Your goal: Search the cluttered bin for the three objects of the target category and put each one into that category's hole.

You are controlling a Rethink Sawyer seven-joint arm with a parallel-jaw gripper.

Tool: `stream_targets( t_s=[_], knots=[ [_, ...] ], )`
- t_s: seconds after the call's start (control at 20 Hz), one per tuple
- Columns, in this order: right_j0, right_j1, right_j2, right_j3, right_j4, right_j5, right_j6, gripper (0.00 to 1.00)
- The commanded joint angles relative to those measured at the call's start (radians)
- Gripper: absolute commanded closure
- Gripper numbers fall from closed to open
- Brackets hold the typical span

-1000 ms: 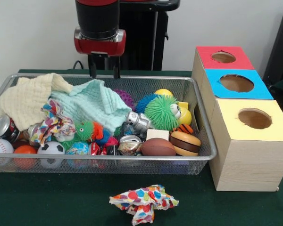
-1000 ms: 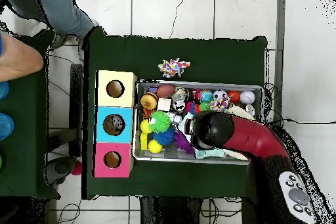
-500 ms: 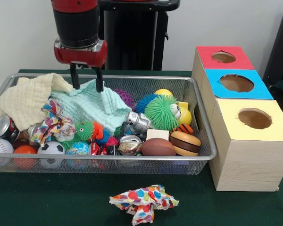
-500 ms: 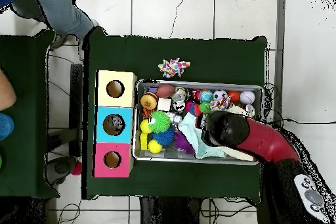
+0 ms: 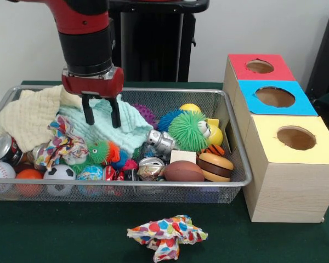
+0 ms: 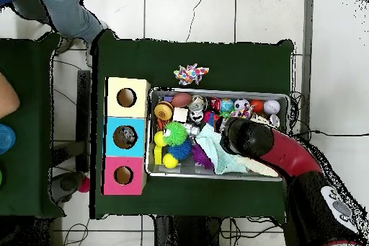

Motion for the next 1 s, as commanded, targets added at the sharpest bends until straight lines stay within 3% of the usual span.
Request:
stream_targets(
  t_s=[0.05, 0.45, 1.0],
  knots=[
    [0.001, 0.055, 0.105, 0.057, 0.059, -0.052, 0.164, 0.00],
    [0.002, 0.070, 0.117, 0.088, 0.097, -0.067, 0.182, 0.00],
    [-0.007, 0.171, 0.119, 0.089, 0.076, -0.212, 0.180, 0.00]
  ],
)
